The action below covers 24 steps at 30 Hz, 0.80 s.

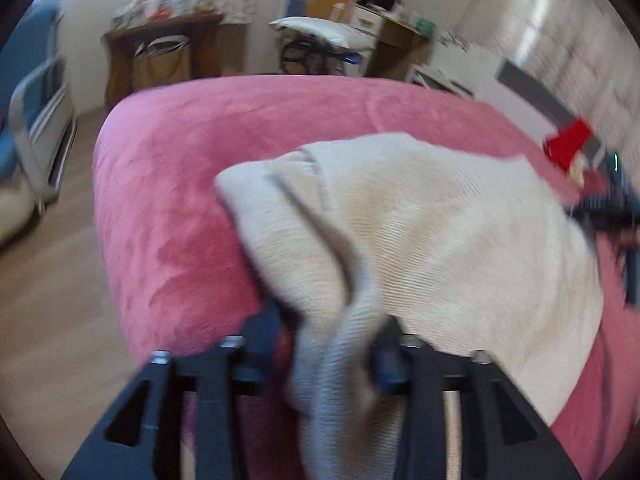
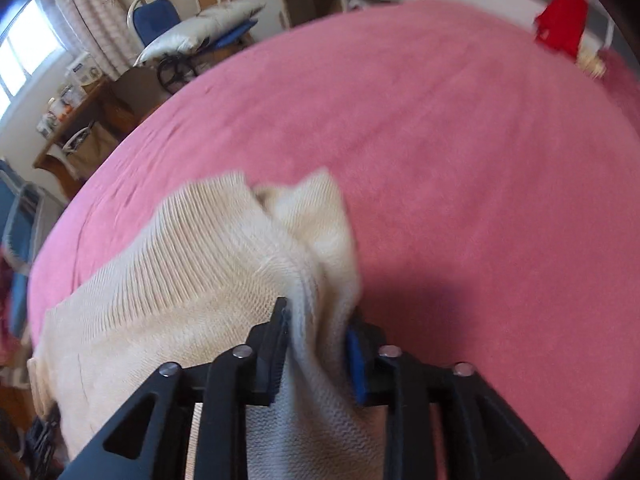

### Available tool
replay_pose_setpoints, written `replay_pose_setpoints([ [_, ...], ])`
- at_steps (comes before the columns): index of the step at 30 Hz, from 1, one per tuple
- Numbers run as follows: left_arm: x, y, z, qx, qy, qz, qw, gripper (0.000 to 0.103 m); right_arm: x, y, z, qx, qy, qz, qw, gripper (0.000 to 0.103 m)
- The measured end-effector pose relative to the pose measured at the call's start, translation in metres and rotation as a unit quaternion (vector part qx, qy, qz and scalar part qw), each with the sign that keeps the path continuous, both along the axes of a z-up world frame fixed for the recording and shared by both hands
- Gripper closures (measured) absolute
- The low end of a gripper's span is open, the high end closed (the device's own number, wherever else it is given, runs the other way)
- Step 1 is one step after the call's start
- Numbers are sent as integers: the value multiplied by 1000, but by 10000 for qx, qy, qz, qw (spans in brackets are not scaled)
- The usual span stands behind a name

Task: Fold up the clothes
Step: 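Lift the held side edge and fold it over the sweater with both tools, then open both tools to release the folded edge and lift away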

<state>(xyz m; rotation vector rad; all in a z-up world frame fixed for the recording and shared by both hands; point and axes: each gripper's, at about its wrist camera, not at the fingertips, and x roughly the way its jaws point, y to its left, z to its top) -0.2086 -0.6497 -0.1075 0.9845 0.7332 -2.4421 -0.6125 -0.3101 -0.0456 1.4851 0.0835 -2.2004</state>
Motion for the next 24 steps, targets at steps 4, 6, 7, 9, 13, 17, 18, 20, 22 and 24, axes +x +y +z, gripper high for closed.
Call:
replay_pose_setpoints([
  [4,14,-6,-4,602,318,32,9977,52,-17,42,4,-964,-361,-644,9926,74],
  [6,29,-13,-3,877,418,120,9952,48,-14,66,24,-1247,-61,-1081,9863,73],
  [7,40,-14,-1,972,463,261,9938,46,-10,75,34,-1267,140,-1201,9845,72],
  [9,65,-17,0,964,503,563,9925,41,10,83,59,-891,796,-1081,9869,69],
  [13,95,-1,4,765,380,882,9924,40,39,80,68,-767,988,-556,9906,69],
  [17,95,9,20,144,-115,1178,9929,40,85,67,62,-1123,817,-91,9903,69],
  [18,93,10,24,139,-194,1218,9923,40,98,62,58,-1167,741,3,9904,69],
  [20,81,13,30,206,-266,1282,9912,40,125,52,45,-691,616,-29,9957,69],
  [22,78,22,37,301,-270,1243,9914,40,162,44,29,-299,377,38,9988,69],
  [24,74,37,48,281,-314,1069,9934,40,209,44,14,-169,117,31,9998,69],
])
